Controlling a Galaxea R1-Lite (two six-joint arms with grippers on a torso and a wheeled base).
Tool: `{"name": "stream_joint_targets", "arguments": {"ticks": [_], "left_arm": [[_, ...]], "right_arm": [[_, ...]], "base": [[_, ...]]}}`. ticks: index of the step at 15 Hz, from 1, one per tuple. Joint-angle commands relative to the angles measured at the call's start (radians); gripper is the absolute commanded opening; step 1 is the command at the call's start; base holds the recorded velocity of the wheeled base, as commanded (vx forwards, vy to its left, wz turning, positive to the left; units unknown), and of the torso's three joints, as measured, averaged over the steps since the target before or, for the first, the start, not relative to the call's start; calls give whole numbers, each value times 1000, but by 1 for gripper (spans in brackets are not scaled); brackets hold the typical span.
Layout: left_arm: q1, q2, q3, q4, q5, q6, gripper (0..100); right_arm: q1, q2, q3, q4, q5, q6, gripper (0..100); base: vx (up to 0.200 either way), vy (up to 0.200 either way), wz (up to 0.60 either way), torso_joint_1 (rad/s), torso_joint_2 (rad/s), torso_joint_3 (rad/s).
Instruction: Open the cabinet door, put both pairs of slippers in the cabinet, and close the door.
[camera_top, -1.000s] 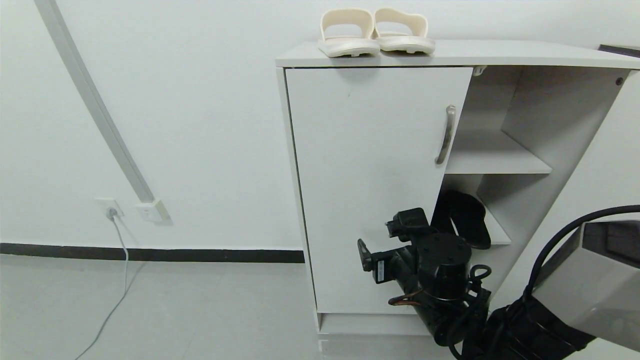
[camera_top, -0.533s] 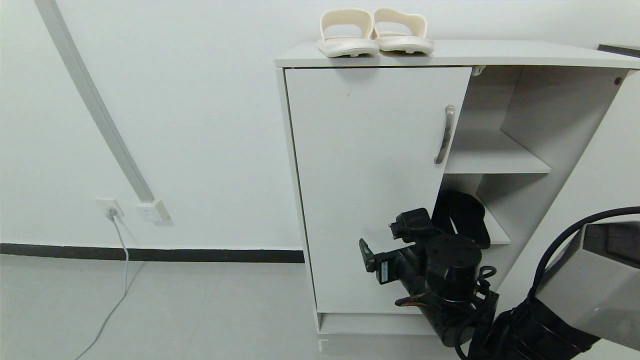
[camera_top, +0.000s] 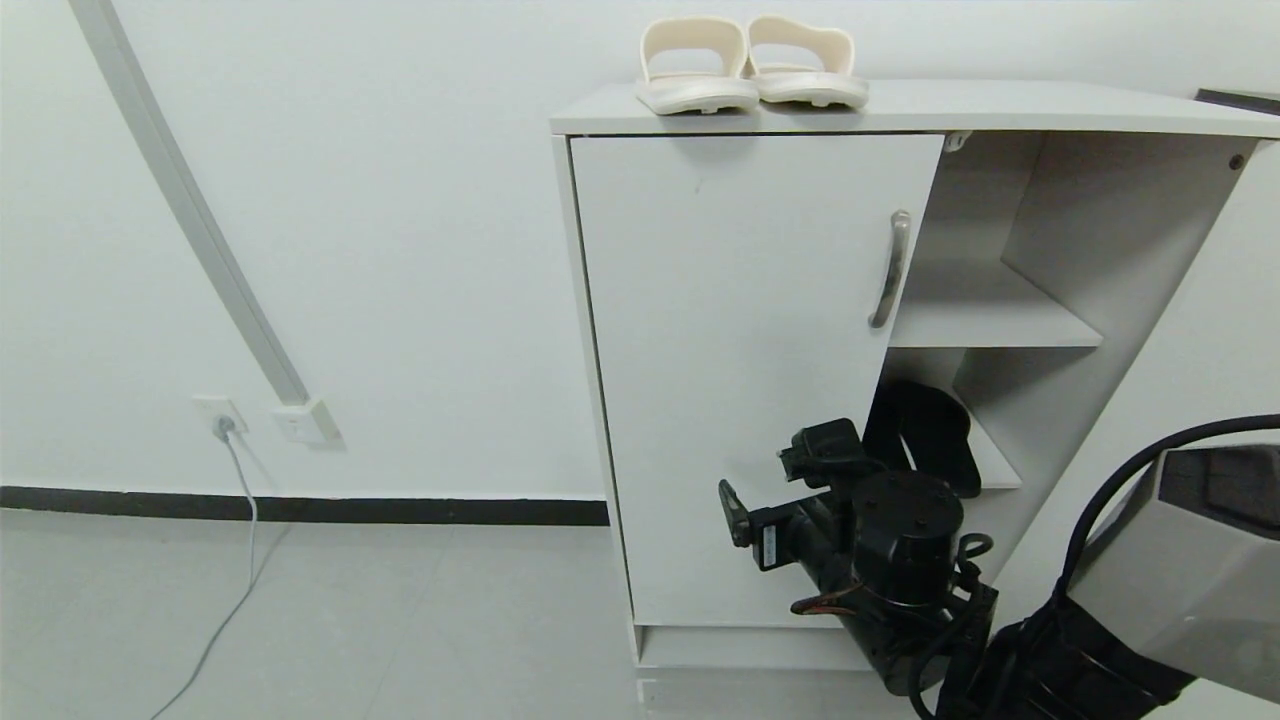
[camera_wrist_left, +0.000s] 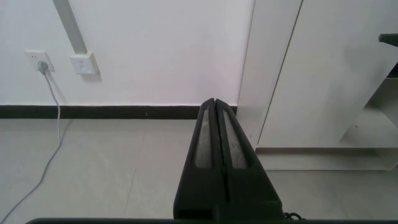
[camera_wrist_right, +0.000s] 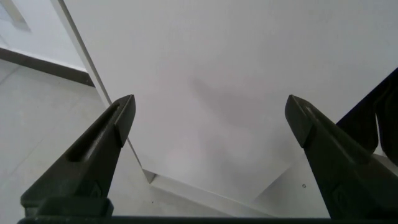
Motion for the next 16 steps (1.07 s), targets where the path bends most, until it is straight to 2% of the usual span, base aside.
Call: {"name": "stream_joint_targets", "arguments": {"ticks": [1, 4, 7, 11, 16], "left_arm": [[0, 1, 0, 0, 0, 0, 0], [0, 1, 0, 0, 0, 0, 0], [0, -1, 0, 0, 0, 0, 0], [0, 1, 0, 0, 0, 0, 0], [0, 1, 0, 0, 0, 0, 0]], "right_arm": [[1, 5, -2, 1, 0, -1, 100], [1, 3, 1, 1, 0, -2, 100], [1, 3, 1, 2, 1, -2, 100], [-1, 2, 3, 1, 0, -2, 100], [1, 0, 12, 2, 0, -2, 100]], "base": [[0, 0, 0, 0, 0, 0], [0, 0, 0, 1, -35, -30], [0, 0, 0, 12, -191, -305], [0, 0, 0, 36, -509, -363], [0, 0, 0, 122, -464, -343]]}}
